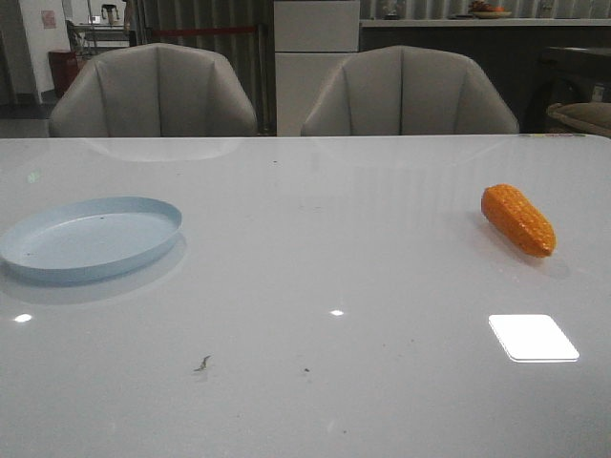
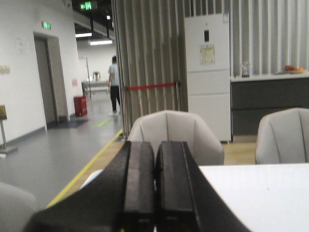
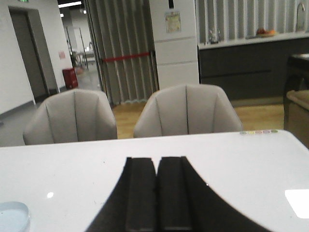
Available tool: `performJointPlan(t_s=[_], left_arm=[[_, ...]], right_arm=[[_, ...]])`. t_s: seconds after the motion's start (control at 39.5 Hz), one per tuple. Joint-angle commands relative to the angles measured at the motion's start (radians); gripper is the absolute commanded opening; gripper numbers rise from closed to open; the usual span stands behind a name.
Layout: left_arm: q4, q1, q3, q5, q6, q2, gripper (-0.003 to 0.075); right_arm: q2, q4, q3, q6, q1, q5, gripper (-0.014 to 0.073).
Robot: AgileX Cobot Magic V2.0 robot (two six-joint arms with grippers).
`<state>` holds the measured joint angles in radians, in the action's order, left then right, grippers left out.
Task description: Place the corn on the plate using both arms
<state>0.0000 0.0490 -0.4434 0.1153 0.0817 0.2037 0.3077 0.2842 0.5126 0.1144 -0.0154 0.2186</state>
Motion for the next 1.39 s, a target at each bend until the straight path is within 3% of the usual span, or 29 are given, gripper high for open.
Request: performJointPlan(t_s=[0.0,0.2,0.25,0.3,0.46,0.53,0.61,0.68,0.73,0.78,0.99,1.37], left_arm=[[0.000,-0.003,-0.084,-0.090,-0.009,0.135,0.0094],[0.000,-0.003,-0.085,-0.166,-0.009,0.402,0.0094],[-0.065,-0.003,-0.085,-0.188,-0.011,0.482,0.0094],[-0.129,-0.003,-0.087,-0.187,-0.011,0.548,0.0094],[-0.133,-0.004,-0.087,-0.127,-0.011,0.680,0.0099],[-0.119,-0.004,-0.087,-0.092,-0.011,0.738,0.0155],[-0.114,-0.004,-0.089,-0.073,-0.011,0.786,0.0298],[-0.114,-0.004,-0.091,-0.073,-0.011,0.817,0.0435],[-0.127,-0.004,-0.102,-0.060,-0.011,0.831,0.0463],[-0.147,-0.004,-0.125,-0.027,-0.011,0.844,0.0460],[-0.174,-0.003,-0.402,0.201,-0.011,1.064,0.0460],[-0.180,-0.003,-0.844,0.341,-0.011,1.478,0.0460]], right_arm=[[0.148,-0.006,0.076,0.000,-0.001,-0.074,0.0027],[0.413,-0.004,0.079,0.000,-0.001,-0.094,0.0027],[0.470,0.003,0.079,0.000,-0.001,-0.080,0.0027],[0.513,0.015,0.079,0.000,-0.001,-0.076,0.0027],[0.597,0.019,0.079,0.000,-0.001,-0.070,0.0027],[0.613,0.022,0.079,0.000,-0.001,-0.047,0.0035],[0.632,0.022,0.079,0.000,-0.001,-0.023,0.0141],[0.658,0.022,0.079,0.000,-0.001,-0.012,0.0359],[0.671,0.022,0.079,0.000,-0.001,-0.012,0.0491],[0.679,0.022,0.079,0.000,-0.001,-0.008,0.0546],[0.681,0.076,0.079,0.000,-0.001,-0.002,0.0549],[0.681,0.106,0.079,0.000,-0.001,-0.002,0.0549]])
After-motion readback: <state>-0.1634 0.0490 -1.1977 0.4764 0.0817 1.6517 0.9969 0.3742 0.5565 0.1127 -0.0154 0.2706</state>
